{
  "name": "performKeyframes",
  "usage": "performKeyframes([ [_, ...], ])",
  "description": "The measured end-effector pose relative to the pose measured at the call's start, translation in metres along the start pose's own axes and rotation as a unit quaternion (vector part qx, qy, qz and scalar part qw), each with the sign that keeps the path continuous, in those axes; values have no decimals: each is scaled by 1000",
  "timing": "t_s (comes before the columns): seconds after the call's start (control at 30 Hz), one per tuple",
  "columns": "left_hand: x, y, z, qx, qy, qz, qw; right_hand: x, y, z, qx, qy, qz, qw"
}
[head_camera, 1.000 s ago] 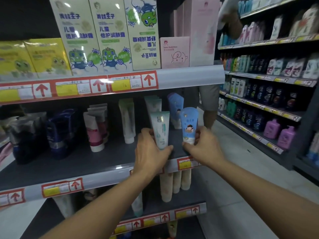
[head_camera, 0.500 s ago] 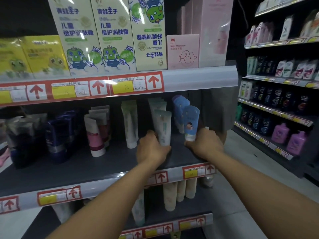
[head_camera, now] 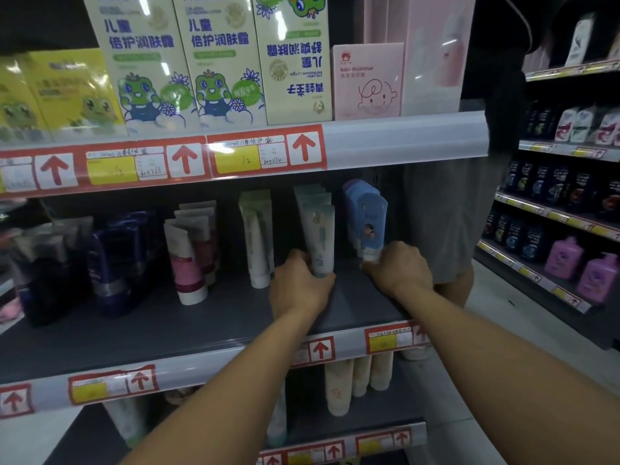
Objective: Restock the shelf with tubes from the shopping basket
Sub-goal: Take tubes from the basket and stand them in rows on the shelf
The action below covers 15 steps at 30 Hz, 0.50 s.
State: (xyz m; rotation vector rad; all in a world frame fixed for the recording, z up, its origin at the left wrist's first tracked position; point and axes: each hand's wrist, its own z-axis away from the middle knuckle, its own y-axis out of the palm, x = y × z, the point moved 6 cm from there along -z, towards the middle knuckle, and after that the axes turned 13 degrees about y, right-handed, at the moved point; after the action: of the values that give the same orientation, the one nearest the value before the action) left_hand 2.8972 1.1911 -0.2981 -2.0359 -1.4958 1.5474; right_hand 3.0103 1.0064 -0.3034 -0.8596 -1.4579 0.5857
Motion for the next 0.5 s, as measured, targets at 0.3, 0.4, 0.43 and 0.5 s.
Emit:
performKeyframes([
  [0.3, 3, 3, -3, 4, -2, 24, 1000, 1, 3, 1, -13, -47, 4, 999],
  [0.4, 4, 4, -4, 9, -3, 25, 1000, 2, 4, 2, -23, -57, 11, 998],
  [0.43, 5, 4, -4, 8, -3, 28, 1000, 2, 4, 2, -25, -62, 14, 998],
  [0.5, 6, 4, -5, 5, -1, 30, 1000, 3, 5, 2, -28, -66, 21, 997],
])
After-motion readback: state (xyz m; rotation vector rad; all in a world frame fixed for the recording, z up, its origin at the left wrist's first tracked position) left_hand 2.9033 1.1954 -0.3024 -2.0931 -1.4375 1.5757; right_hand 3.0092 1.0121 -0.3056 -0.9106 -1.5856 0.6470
